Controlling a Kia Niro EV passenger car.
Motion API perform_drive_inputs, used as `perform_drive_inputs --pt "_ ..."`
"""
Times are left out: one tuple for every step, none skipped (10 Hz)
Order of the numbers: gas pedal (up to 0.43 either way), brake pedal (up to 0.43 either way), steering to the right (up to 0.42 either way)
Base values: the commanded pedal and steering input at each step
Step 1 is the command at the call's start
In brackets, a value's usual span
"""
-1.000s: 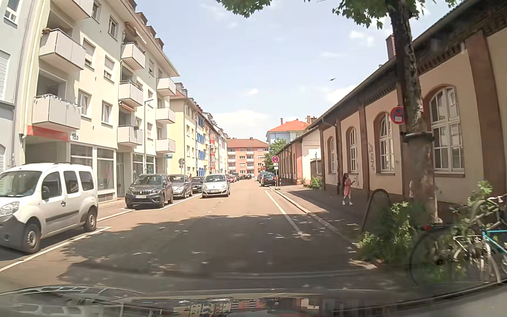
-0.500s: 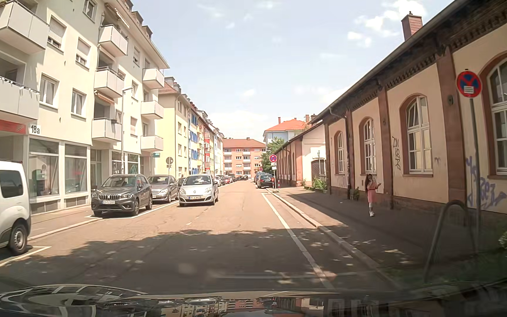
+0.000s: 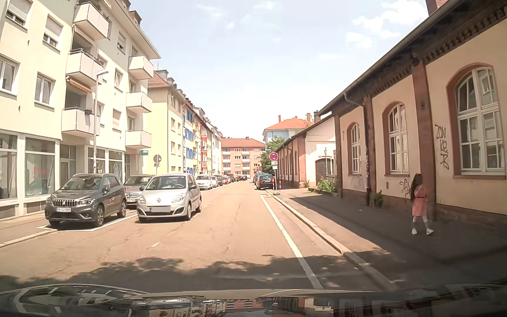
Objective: Follow the waypoints while adhering to traffic rules and regulations
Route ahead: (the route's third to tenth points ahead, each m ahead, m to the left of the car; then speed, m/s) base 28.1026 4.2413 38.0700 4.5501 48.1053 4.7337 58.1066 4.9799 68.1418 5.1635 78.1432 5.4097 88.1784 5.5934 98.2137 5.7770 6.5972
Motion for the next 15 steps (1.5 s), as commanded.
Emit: perform_drive_inputs --pt "0.067 0.0 -0.02" --pt "0.067 0.0 -0.024" --pt "0.067 0.0 -0.027" --pt "0.067 0.0 -0.031" --pt "0.067 0.0 -0.035" --pt "0.067 0.0 -0.038" --pt "0.067 0.0 -0.04" --pt "0.067 0.0 -0.042" --pt "0.067 0.0 -0.043" --pt "0.079 0.0 -0.043" --pt "0.079 0.0 -0.043" --pt "0.079 0.0 -0.041" --pt "0.079 0.0 -0.039" --pt "0.079 0.0 -0.036" --pt "0.079 0.0 -0.033"
